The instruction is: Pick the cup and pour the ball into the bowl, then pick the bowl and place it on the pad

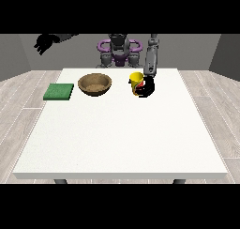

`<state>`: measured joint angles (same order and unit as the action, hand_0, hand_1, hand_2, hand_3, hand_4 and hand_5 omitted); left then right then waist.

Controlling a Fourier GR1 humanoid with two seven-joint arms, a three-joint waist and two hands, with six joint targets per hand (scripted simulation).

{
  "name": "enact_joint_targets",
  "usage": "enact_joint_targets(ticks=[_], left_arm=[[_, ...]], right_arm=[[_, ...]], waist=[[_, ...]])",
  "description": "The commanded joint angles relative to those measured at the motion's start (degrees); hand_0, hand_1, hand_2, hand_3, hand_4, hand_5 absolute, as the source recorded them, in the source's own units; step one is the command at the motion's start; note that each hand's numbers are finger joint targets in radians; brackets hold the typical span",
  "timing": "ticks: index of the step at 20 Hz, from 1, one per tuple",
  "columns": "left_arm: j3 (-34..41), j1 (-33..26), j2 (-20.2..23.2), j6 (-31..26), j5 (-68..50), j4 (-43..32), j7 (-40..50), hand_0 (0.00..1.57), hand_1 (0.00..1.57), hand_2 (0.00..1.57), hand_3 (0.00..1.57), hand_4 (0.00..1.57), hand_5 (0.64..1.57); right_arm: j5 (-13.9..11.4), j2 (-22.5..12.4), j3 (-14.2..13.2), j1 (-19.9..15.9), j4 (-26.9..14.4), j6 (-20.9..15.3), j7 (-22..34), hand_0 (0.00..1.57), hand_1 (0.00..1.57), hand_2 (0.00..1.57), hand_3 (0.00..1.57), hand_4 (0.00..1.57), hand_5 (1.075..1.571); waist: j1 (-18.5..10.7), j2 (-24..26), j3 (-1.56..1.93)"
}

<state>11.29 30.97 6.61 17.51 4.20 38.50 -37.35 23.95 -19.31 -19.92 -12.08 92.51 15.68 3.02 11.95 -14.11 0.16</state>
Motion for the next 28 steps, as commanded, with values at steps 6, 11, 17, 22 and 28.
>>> enact_joint_targets(ticks=[6,11,17,22,28], left_arm=[[-12.8,5.8,-0.9,13.6,16.8,-0.1,17.1,1.3,1.3,1.57,1.57,1.4,1.488],[-22.1,11.3,4.2,21.4,33.5,-6.7,28.6,1.37,1.37,1.57,1.57,1.45,1.531],[-31.3,15.4,-4.3,18.6,45.2,-9.8,45.0,1.36,1.36,1.57,1.57,1.46,1.535],[-35.9,24.0,-5.7,12.4,53.5,-12.9,56.0,1.36,1.36,1.57,1.57,1.47,1.529],[-44.1,28.7,-5.9,8.6,64.6,-16.1,67.2,1.46,1.46,1.57,1.57,1.26,1.557]], right_arm=[[0.8,-2.8,-2.2,0.0,-11.3,2.3,1.6,0.0,0.0,0.0,0.28,0.64,1.564],[0.2,-2.5,-1.0,-1.2,-12.6,2.9,1.4,0.0,0.0,0.0,0.19,0.66,1.563],[-0.6,-4.5,-5.0,2.3,-23.1,6.1,-4.6,0.0,0.0,0.0,0.07,0.69,1.559],[-1.9,-3.4,-2.7,0.8,-24.6,5.2,-2.9,0.0,0.0,0.0,0.0,0.69,1.558],[-0.8,-4.8,-3.3,-0.9,-27.1,7.9,-4.0,0.0,0.0,0.0,0.18,0.69,1.556]], waist=[[-2.9,10.8,0.02],[-0.4,11.9,0.25],[-5.9,15.9,0.0],[-6.2,17.2,-0.04],[-4.1,16.4,-0.04]])
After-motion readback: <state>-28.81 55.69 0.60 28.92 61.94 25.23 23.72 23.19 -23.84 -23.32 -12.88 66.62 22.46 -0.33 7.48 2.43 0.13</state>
